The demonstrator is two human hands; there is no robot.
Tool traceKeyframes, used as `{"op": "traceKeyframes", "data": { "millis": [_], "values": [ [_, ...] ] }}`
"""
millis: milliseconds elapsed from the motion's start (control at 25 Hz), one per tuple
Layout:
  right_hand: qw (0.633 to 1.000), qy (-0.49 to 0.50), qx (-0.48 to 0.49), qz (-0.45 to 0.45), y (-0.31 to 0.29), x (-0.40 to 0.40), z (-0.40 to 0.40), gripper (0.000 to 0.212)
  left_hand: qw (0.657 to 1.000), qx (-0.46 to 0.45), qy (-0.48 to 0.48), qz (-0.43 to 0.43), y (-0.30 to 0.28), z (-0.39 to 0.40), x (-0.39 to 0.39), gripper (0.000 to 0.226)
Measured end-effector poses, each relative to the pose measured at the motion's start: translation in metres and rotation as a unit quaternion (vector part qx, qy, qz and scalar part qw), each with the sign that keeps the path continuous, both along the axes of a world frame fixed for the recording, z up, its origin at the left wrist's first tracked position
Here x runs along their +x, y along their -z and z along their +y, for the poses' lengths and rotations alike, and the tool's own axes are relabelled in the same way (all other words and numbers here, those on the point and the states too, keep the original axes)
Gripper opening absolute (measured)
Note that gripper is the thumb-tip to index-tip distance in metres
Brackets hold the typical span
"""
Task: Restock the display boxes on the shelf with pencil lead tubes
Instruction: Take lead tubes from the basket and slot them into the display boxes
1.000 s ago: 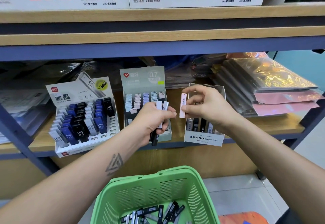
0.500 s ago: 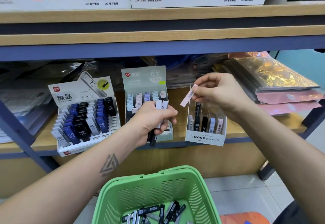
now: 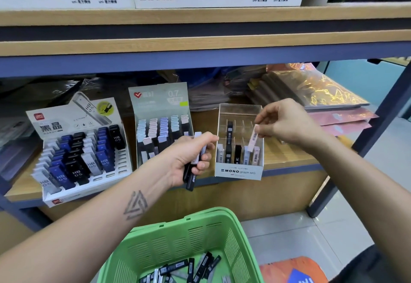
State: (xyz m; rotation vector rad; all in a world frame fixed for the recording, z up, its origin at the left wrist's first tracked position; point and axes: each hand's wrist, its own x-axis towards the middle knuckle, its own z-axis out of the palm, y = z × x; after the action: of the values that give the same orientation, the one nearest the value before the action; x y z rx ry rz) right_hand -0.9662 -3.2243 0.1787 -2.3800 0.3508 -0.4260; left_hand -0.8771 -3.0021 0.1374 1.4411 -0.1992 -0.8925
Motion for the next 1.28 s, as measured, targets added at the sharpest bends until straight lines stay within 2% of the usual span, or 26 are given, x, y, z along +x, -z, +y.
{"op": "traceKeyframes", "data": {
  "millis": [160, 320, 480, 640, 880, 1000, 1080, 1160, 1200, 1280],
  "values": [
    [0.99, 0.018, -0.124, 0.057, 0.016, -0.01, -0.008, 0.01, 1.0, 0.002, 0.003, -0.007, 0.004, -0.008, -0.002, 0.021],
    [0.978, 0.013, -0.195, 0.076, 0.041, -0.01, -0.005, 0.014, 1.0, 0.009, 0.006, -0.014, 0.009, -0.012, -0.004, 0.021],
    [0.971, 0.018, -0.226, 0.081, 0.043, -0.006, -0.004, 0.019, 0.999, 0.019, 0.012, -0.026, 0.01, -0.009, -0.006, 0.02],
    [0.966, 0.012, -0.244, 0.083, 0.046, -0.005, -0.001, 0.01, 0.999, 0.019, 0.021, -0.02, 0.01, -0.004, -0.005, 0.02],
    [0.955, 0.03, -0.277, 0.099, 0.056, -0.005, 0.008, 0.014, 0.999, 0.025, 0.043, -0.019, 0.01, -0.004, -0.009, 0.019],
    [0.954, 0.034, -0.281, 0.097, 0.049, -0.006, 0.011, 0.015, 0.998, 0.023, 0.06, -0.003, 0.009, -0.006, -0.012, 0.027],
    [0.975, 0.008, -0.215, 0.063, 0.039, -0.003, 0.021, 0.015, 0.997, 0.009, 0.069, 0.036, 0.007, -0.005, -0.013, 0.043],
    [0.998, -0.053, -0.021, 0.007, 0.03, -0.001, 0.04, 0.007, 0.993, -0.015, 0.077, 0.083, 0.007, -0.004, -0.013, 0.06],
    [0.993, -0.09, 0.077, -0.006, 0.028, 0.0, 0.05, 0.011, 0.991, -0.025, 0.08, 0.102, 0.007, -0.003, -0.013, 0.066],
    [0.971, -0.148, 0.186, -0.002, 0.028, 0.001, 0.063, 0.027, 0.989, -0.026, 0.082, 0.118, 0.006, -0.003, -0.014, 0.073]
  ]
}}
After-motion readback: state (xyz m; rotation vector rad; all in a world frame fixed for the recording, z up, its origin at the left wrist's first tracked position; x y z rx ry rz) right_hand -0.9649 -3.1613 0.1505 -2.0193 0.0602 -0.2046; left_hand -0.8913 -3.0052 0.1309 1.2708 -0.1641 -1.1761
